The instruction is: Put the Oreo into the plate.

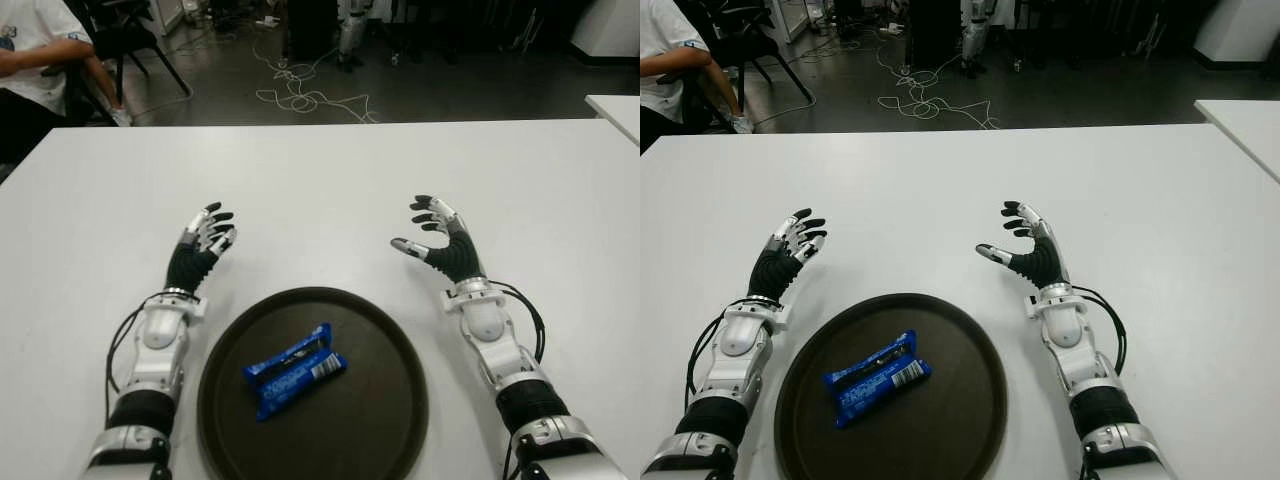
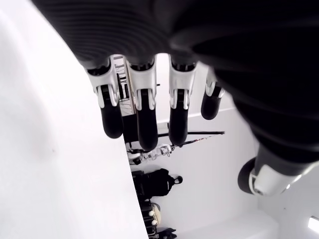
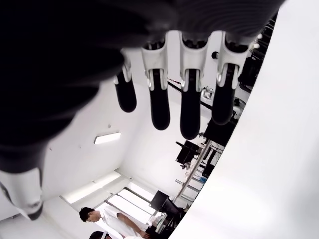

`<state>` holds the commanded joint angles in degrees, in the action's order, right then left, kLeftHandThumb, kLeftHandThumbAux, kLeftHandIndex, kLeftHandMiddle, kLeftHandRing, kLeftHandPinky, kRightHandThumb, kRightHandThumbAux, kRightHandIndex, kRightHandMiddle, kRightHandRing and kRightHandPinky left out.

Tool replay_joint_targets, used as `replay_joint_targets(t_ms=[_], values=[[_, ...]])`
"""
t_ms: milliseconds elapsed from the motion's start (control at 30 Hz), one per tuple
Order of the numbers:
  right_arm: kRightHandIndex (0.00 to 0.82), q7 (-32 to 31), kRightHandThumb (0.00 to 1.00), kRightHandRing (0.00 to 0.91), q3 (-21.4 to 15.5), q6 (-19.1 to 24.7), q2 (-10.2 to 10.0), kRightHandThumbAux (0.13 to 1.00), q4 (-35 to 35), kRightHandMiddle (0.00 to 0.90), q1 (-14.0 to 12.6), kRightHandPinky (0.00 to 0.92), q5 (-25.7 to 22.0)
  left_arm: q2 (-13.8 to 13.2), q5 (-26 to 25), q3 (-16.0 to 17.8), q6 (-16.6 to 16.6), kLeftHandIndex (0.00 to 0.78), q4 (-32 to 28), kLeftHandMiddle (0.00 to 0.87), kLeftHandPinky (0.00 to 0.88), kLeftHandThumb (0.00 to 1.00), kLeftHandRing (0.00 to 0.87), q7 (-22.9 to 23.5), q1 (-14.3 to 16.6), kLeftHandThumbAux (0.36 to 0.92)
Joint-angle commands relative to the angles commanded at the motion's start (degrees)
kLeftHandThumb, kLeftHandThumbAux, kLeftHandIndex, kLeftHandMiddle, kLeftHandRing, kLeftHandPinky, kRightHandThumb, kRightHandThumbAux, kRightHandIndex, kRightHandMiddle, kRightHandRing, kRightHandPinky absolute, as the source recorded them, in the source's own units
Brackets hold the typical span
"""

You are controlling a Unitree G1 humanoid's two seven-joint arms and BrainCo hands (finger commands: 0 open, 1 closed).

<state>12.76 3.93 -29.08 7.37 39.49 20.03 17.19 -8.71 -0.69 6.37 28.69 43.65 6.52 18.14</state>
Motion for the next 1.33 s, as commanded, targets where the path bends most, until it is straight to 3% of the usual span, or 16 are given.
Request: replay_joint_targets(t_ms=[300,933,1333], values=[[0.22,1.24,0.0,0.307,0.29,-0.08,0.35,0.601,0.82,0.284,0.34,0.324,0.88,0.08,-0.05,-0.04,0.1,0.123,-0.21,0.226,0.206,0.099,0.219,-0.08,-0.1,0.573],[0.205,2.8,0.0,0.299,0.77,-0.31,0.71,0.612,1.04,0.281,0.11,0.319,1.66,0.38,-0.3,-0.01,0.5,0.11,-0.26,0.199,0.185,0.106,0.198,-0.04,-0.63,0.567],[0.215,3.23,0.0,0.298,0.83,-1.3,0.65,0.607,1.34,0.282,0.11,0.313,1.67,-0.11,-0.08,-0.16,1.8,0.114,0.24,0.21,0.226,0.096,0.219,0.53,-0.69,0.559]])
